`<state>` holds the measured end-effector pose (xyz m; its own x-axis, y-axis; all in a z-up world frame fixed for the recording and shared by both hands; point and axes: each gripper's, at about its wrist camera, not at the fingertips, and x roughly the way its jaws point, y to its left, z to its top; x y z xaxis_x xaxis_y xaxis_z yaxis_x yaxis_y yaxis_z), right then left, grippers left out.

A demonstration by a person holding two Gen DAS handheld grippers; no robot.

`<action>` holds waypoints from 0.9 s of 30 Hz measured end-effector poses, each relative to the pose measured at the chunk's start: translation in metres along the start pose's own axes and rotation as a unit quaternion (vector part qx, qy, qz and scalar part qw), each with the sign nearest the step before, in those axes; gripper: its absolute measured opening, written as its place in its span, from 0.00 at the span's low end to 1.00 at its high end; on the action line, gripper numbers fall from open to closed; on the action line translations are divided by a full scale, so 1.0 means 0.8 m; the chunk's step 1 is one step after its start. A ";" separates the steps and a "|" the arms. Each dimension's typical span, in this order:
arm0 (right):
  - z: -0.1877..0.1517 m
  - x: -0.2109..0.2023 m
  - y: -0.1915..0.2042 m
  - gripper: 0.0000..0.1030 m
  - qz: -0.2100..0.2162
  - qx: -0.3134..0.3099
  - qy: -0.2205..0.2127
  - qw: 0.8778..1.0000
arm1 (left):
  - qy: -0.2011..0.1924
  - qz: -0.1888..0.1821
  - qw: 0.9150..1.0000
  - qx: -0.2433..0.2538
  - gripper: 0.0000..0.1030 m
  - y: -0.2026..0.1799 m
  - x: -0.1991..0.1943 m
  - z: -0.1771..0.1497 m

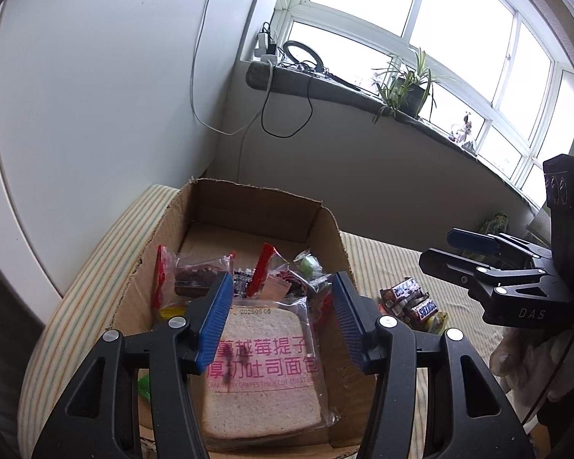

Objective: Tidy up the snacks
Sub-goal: 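Withdraw both open tools from the box toward the candy eggs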

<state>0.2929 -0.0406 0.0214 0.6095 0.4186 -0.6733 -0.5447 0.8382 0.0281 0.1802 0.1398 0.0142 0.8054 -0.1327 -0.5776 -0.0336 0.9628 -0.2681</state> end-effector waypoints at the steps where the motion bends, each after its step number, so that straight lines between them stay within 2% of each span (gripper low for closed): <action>1: -0.003 -0.004 -0.006 0.83 -0.005 0.005 -0.003 1.000 | 0.000 -0.002 1.000 0.002 0.51 -0.004 0.000 0.000; 5: -0.015 -0.019 -0.029 0.83 -0.014 0.019 -0.014 1.000 | 0.002 -0.012 1.000 0.011 0.51 -0.024 0.003 -0.002; 15: -0.057 -0.012 -0.073 0.83 -0.029 0.043 0.039 0.998 | 0.015 -0.040 0.998 0.040 0.51 -0.076 0.014 -0.012; 23: -0.100 -0.003 -0.099 0.83 -0.008 0.057 0.068 0.996 | 0.046 -0.071 0.992 0.090 0.51 -0.136 0.036 -0.035; 27: -0.114 0.003 -0.099 0.83 0.005 0.049 0.078 0.996 | 0.070 -0.072 0.989 0.107 0.51 -0.157 0.055 -0.047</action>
<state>0.2849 -0.1380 -0.0496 0.5037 0.3741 -0.7787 -0.4873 0.8673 0.1014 0.1978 0.0041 -0.0069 0.7018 -0.2899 -0.6507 0.2146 0.9570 -0.1950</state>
